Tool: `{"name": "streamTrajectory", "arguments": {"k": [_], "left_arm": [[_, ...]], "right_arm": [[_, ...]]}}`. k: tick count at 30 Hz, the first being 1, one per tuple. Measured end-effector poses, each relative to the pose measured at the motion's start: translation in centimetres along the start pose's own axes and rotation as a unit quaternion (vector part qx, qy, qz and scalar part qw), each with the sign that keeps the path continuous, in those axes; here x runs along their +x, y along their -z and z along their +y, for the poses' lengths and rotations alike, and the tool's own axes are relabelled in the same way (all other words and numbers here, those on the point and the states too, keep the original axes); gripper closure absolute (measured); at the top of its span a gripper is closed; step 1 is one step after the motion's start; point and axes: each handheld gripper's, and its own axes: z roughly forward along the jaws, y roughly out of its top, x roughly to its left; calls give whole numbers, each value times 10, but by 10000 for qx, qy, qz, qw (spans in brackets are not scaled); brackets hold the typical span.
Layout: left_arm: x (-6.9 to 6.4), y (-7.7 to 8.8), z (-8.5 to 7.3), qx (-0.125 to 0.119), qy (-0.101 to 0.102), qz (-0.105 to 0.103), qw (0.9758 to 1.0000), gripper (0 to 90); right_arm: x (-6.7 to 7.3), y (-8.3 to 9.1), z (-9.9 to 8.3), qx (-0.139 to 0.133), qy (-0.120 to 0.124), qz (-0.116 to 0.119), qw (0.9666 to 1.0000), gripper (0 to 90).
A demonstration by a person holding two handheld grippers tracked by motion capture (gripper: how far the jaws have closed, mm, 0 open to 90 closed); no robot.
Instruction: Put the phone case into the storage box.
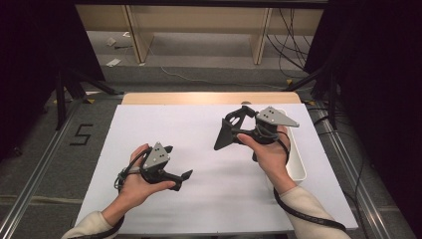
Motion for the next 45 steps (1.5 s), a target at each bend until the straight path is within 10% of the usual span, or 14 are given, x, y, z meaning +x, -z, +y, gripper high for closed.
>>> {"name": "streamTrajectory", "arguments": {"k": [45], "left_arm": [[1,0,-2,7,35,19,10000,0]], "right_arm": [[-25,15,10,-149,-12,-429,9990,157]]}}
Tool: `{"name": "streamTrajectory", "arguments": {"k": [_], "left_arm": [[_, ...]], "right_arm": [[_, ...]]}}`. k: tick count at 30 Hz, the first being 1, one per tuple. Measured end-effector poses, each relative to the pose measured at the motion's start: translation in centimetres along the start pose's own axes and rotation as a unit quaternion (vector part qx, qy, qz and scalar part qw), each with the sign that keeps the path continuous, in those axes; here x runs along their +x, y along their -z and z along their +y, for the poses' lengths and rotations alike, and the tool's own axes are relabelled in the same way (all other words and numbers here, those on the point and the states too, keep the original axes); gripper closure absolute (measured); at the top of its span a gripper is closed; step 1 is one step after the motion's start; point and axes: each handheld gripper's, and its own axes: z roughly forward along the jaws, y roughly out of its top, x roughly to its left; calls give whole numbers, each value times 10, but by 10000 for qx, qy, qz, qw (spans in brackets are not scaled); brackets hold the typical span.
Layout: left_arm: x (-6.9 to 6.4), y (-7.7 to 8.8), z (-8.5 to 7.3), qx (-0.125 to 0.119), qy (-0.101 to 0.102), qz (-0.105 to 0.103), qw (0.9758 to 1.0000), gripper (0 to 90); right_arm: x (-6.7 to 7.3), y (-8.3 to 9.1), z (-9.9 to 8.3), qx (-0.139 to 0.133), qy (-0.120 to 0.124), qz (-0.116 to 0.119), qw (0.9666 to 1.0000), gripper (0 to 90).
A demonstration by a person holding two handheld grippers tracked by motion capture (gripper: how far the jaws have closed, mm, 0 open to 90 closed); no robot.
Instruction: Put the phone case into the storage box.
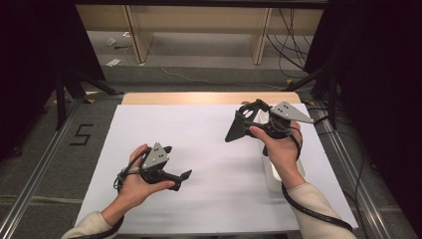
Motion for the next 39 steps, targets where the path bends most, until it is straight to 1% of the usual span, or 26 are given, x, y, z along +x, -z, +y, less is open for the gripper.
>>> {"name": "streamTrajectory", "arguments": {"k": [23,39], "left_arm": [[0,0,0,-22,24,-10,10000,0],[0,0,0,-31,36,-26,10000,0]], "right_arm": [[-15,9,6,-92,-64,-245,9996,157],[-25,17,13,-237,-125,-415,9988,158]]}}
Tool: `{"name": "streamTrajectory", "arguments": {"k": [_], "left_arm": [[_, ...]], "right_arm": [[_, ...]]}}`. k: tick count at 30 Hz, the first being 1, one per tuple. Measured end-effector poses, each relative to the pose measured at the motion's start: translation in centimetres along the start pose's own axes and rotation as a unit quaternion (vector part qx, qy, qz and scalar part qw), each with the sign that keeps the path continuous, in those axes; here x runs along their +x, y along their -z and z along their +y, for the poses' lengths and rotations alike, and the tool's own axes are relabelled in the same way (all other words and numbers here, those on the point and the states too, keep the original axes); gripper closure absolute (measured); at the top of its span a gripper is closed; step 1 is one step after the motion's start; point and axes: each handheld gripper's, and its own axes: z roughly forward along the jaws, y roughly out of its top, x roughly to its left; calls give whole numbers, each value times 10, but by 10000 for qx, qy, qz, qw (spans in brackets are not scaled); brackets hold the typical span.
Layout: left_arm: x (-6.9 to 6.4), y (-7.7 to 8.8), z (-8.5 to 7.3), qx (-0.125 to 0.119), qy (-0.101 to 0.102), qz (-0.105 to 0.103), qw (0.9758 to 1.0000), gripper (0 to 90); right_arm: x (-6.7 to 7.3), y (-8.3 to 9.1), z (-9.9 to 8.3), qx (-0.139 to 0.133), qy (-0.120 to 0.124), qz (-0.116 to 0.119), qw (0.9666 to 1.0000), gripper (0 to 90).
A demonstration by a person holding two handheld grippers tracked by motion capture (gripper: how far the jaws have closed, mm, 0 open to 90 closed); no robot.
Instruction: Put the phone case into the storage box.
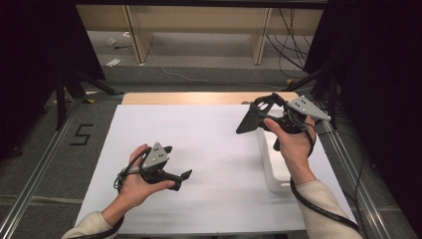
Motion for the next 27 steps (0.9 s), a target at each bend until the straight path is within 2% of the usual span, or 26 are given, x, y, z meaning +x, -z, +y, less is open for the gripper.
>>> {"name": "streamTrajectory", "arguments": {"k": [27], "left_arm": [[0,0,1,-47,34,-11,10000,0]], "right_arm": [[-14,8,7,-136,-23,-250,9996,158]]}}
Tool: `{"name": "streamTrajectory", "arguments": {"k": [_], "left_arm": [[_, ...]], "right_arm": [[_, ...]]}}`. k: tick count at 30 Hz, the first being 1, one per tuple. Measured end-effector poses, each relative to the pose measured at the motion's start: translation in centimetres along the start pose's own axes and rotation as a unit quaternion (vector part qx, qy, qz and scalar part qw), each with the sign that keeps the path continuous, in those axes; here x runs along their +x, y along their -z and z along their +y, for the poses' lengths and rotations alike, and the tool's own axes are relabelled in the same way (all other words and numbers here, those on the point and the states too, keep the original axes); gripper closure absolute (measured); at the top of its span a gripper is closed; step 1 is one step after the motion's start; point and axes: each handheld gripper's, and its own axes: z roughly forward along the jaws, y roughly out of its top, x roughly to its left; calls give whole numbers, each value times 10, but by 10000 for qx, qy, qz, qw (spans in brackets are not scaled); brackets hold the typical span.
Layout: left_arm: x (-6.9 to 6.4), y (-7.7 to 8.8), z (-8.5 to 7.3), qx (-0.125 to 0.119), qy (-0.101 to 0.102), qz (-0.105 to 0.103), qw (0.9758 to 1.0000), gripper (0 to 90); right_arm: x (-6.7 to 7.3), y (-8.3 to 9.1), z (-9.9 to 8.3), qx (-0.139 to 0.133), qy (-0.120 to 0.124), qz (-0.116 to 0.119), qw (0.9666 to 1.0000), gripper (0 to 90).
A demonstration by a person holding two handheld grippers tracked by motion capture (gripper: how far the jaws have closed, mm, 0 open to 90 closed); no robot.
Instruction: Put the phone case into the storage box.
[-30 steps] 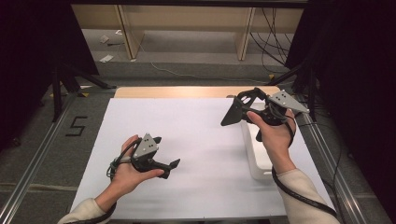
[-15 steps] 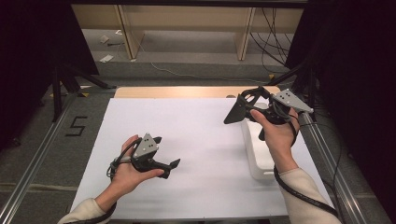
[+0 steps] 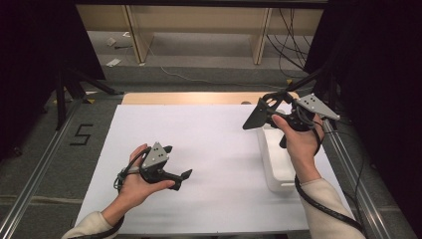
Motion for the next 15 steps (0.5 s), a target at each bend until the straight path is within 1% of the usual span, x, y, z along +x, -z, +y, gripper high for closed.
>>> {"name": "streamTrajectory", "arguments": {"k": [15], "left_arm": [[0,0,0,-2,5,-4,10000,0]], "right_arm": [[-7,2,1,-24,22,-134,9999,158]]}}
